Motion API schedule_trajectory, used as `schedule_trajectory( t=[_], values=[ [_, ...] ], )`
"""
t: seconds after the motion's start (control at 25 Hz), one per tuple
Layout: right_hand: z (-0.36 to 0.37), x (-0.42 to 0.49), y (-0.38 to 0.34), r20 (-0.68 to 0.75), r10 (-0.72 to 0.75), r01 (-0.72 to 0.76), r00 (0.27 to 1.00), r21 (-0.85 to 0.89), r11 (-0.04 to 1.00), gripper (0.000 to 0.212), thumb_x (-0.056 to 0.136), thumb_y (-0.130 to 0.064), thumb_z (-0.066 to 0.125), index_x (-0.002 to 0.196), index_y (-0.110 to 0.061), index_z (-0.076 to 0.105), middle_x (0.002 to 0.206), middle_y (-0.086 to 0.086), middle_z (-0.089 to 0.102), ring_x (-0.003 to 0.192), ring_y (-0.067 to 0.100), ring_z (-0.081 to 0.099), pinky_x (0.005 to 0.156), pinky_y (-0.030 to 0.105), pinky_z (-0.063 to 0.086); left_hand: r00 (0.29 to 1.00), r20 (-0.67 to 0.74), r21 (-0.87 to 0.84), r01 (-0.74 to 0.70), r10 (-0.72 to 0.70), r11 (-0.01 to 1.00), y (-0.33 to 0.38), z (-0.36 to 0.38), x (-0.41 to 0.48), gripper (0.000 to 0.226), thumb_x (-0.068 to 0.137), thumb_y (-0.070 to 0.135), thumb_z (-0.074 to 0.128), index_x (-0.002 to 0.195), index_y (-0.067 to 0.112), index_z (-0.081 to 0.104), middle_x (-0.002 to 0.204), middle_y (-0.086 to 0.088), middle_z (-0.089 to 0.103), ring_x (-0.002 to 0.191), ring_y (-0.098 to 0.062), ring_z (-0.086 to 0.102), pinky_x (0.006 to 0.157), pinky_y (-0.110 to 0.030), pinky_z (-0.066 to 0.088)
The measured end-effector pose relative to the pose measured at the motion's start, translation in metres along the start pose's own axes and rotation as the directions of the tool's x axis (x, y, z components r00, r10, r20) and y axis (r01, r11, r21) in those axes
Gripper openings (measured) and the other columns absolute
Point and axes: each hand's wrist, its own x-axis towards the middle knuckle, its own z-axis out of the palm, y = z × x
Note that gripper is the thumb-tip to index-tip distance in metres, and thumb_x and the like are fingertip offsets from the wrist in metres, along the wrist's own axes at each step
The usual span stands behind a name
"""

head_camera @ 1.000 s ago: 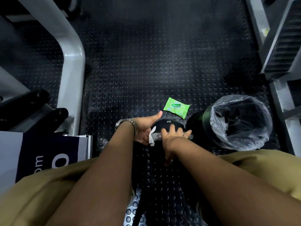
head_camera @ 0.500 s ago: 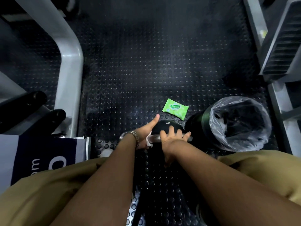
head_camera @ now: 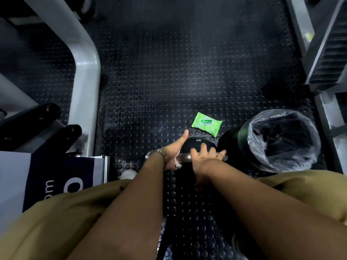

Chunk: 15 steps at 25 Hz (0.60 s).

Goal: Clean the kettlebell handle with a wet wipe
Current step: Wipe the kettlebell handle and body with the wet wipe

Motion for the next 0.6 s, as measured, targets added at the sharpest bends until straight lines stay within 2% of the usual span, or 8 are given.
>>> schedule_trajectory(
  t=[0.04, 0.08, 0.16, 0.24, 0.36, 0.4, 0.52, 0.6],
  values=[
    [0.001, 0.000, 0.000, -0.005, -0.001, 0.001, 1.000, -0.006, 1.000, 0.134, 0.055, -0.043, 0.098, 0.154, -0.030, 0.008, 0.163, 0.012, 0.001, 0.145, 0.044, 0.017, 0.113, 0.078, 0.011, 0.996, 0.091, 0.058, 0.005, -0.010, 0.998, 0.010, -0.006, -0.014, 0.115, 0.058, 0.105, 0.045, 0.123, 0.012, 0.069, 0.111, -0.006, 0.076, 0.101, -0.023, 0.072, 0.104, -0.044, 0.046],
    [0.001, 0.000, -0.001, -0.005, 0.001, -0.001, 1.000, -0.017, 1.000, 0.136, 0.055, -0.043, 0.099, 0.154, -0.030, 0.007, 0.163, 0.013, 0.000, 0.145, 0.045, 0.017, 0.112, 0.078, 0.011, 0.983, 0.180, 0.116, 0.002, -0.023, 0.993, 0.020, -0.015, -0.025, 0.118, 0.061, 0.105, 0.037, 0.119, 0.007, 0.069, 0.108, -0.008, 0.076, 0.104, -0.025, 0.071, 0.104, -0.042, 0.046],
    [0.001, 0.000, -0.001, -0.003, -0.001, 0.001, 1.000, -0.021, 1.000, 0.137, 0.055, -0.043, 0.099, 0.154, -0.030, 0.006, 0.163, 0.014, -0.001, 0.145, 0.046, 0.017, 0.112, 0.079, 0.011, 0.972, 0.222, 0.229, 0.031, -0.083, 0.973, 0.035, -0.027, -0.038, 0.133, 0.062, 0.107, 0.026, 0.124, -0.004, 0.063, 0.122, -0.018, 0.073, 0.124, -0.030, 0.064, 0.107, -0.037, 0.045],
    [0.002, 0.000, -0.001, -0.012, -0.006, 0.005, 1.000, -0.009, 1.000, 0.135, 0.055, -0.043, 0.099, 0.153, -0.029, 0.007, 0.163, 0.014, 0.000, 0.145, 0.046, 0.017, 0.112, 0.079, 0.012, 0.961, 0.250, 0.249, 0.057, -0.121, 0.967, 0.041, -0.024, -0.039, 0.141, 0.061, 0.108, 0.025, 0.134, -0.008, 0.055, 0.120, -0.020, 0.074, 0.119, -0.029, 0.066, 0.107, -0.037, 0.043],
    [0.001, -0.002, 0.000, 0.002, -0.011, 0.011, 1.000, -0.011, 1.000, 0.134, 0.054, -0.043, 0.099, 0.152, -0.030, 0.009, 0.162, 0.013, 0.001, 0.145, 0.045, 0.017, 0.112, 0.079, 0.012, 0.981, 0.187, 0.076, 0.028, -0.042, 0.997, 0.024, -0.008, -0.019, 0.104, 0.069, 0.102, 0.036, 0.108, 0.012, 0.070, 0.083, -0.004, 0.074, 0.074, -0.020, 0.069, 0.083, -0.034, 0.053],
    [0.001, -0.001, 0.000, 0.000, -0.012, 0.012, 1.000, -0.004, 1.000, 0.133, 0.054, -0.042, 0.099, 0.152, -0.030, 0.011, 0.161, 0.013, 0.002, 0.145, 0.044, 0.018, 0.112, 0.079, 0.012, 0.989, 0.146, -0.011, 0.010, -0.008, 1.000, 0.016, -0.003, -0.009, 0.094, 0.073, 0.099, 0.039, 0.101, 0.015, 0.073, 0.082, -0.003, 0.073, 0.070, -0.020, 0.069, 0.078, -0.033, 0.056],
    [0.000, -0.001, 0.000, -0.011, -0.010, 0.010, 1.000, 0.011, 1.000, 0.130, 0.053, -0.041, 0.099, 0.151, -0.030, 0.014, 0.159, 0.011, 0.006, 0.144, 0.043, 0.019, 0.112, 0.078, 0.011, 0.996, 0.085, -0.117, -0.026, 0.036, 0.993, -0.001, 0.007, 0.015, 0.098, 0.066, 0.099, 0.052, 0.113, 0.018, 0.077, 0.107, -0.010, 0.077, 0.098, -0.031, 0.073, 0.100, -0.046, 0.055],
    [0.001, -0.002, 0.001, -0.007, -0.015, 0.015, 1.000, 0.011, 1.000, 0.130, 0.054, -0.041, 0.099, 0.151, -0.030, 0.013, 0.159, 0.011, 0.006, 0.143, 0.043, 0.020, 0.112, 0.078, 0.012, 0.993, 0.109, -0.057, -0.044, 0.050, 0.997, 0.005, 0.002, -0.001, 0.092, 0.072, 0.098, 0.044, 0.108, 0.020, 0.076, 0.108, -0.008, 0.074, 0.095, -0.028, 0.071, 0.088, -0.039, 0.060]
  ],
)
